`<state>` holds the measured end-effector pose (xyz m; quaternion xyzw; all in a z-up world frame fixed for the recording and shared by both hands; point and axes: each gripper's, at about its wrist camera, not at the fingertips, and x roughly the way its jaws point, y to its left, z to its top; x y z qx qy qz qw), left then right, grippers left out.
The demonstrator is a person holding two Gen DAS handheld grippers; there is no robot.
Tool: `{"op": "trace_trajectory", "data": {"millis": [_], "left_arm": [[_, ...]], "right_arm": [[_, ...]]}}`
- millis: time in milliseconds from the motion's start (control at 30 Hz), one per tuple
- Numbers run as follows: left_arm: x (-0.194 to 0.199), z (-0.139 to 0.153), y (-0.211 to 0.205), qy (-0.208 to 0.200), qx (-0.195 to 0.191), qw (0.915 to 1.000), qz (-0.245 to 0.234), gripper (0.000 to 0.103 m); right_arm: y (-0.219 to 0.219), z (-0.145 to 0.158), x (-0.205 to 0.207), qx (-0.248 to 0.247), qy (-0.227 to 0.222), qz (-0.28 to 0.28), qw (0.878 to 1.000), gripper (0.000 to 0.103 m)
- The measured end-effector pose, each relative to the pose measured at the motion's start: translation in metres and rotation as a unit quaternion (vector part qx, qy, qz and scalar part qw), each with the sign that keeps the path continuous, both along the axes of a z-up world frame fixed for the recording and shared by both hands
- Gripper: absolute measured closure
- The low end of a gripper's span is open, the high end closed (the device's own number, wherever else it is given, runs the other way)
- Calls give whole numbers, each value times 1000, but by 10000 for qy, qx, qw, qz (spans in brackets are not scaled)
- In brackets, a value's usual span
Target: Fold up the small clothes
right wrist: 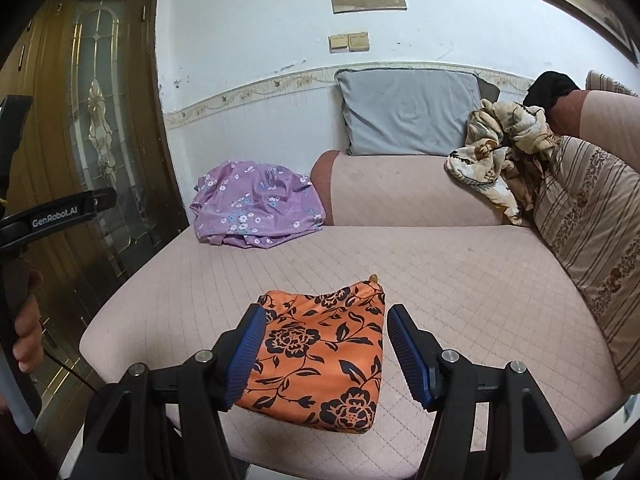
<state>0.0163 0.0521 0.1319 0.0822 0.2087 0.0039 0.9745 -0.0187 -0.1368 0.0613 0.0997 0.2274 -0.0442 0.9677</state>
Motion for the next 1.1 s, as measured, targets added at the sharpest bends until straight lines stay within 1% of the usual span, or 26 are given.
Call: {"op": "trace_trajectory", "data": {"millis": [67,167,267,567,900,1033,1100], "left_arm": [[-2,1,-3,-39,101,9999,-30,6],[-6,3,-4,-141,125,9998,-20,6],[-6,4,-4,-130,36,9999,-106,6],[-6,6,-4,-139,-7,9995,-271,6],[-1,5,0,-138,-88,9993,-337,6],[4,2,1,-187,-112,9992,-334,6],[12,-3,1,-135,-120,9993,-320,6]], "right_arm": [[0,1,1,12,7,17,10000,36],[2,1,4,-21,24,26,10000,36],[6,-2,8,-145,86,8,9999,36],[10,-16,22,-137,369,54,9992,36],[19,-18,33,-213,455,152,9986,36],[20,-21,39,-227,503,181,9983,36],[19,-22,44,-201,533,191,9982,36]]}}
